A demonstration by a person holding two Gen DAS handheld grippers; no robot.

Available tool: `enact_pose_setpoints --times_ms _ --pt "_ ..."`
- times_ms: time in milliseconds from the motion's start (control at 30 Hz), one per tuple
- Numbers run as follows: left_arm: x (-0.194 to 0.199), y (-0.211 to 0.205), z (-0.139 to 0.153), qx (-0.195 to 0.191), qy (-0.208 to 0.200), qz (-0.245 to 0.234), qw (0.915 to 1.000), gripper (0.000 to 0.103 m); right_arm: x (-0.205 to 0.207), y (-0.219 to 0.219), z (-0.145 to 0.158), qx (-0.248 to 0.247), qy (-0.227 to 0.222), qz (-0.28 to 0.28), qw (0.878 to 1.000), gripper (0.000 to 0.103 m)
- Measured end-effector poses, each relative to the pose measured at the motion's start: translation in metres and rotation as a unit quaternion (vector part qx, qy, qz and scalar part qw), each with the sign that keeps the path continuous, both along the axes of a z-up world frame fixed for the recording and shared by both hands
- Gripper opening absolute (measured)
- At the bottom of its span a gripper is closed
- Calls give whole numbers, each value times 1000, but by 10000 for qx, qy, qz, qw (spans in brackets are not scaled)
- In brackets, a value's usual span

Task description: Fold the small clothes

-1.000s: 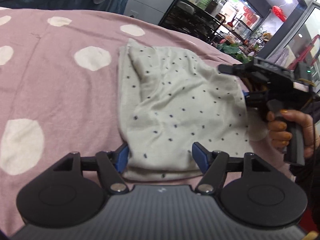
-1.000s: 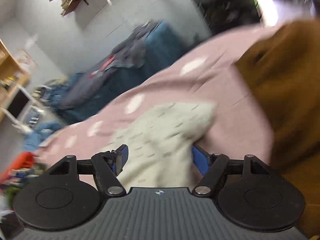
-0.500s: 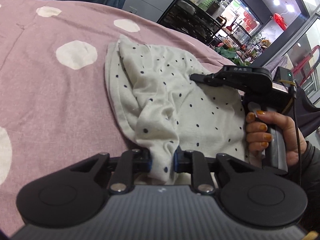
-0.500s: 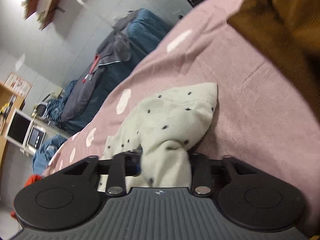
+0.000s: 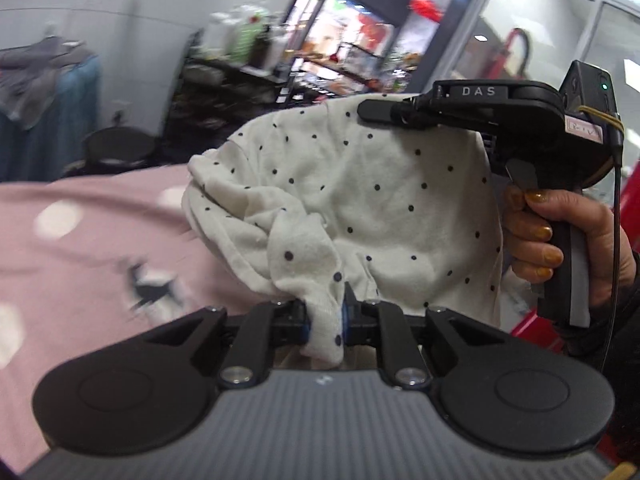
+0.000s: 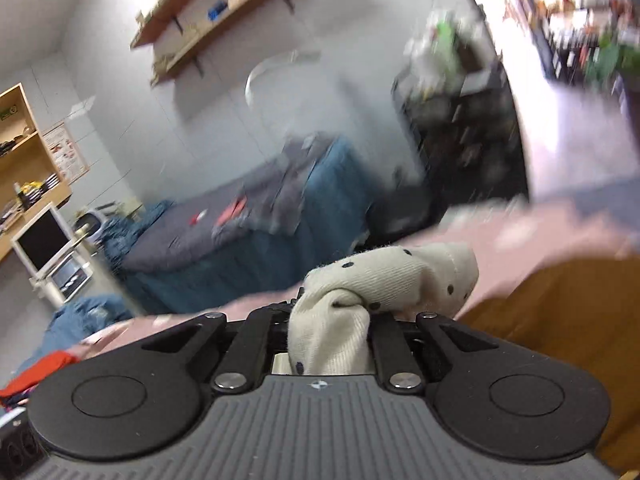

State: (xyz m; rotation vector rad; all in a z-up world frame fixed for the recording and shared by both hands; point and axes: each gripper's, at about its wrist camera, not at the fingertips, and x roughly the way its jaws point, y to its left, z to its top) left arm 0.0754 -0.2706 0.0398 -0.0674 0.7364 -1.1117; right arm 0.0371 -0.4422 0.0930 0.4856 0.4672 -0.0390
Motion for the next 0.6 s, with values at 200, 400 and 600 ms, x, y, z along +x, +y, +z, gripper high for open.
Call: enact_pose_setpoints --times_ms 200,400,600 --pt "-19 -115 -26 519 -79 -287 9982 14 -23 -105 21 -522 358 -744 9952 20" --pt "-51 -133 -77 1004 -260 -146 9945 21 -36 -169 -86 -199 1676 -1667 9715 45" --pt "-56 -111 -52 1417 -1182 67 9828 56 -64 -153 -72 -852 873 -2193 9680 69"
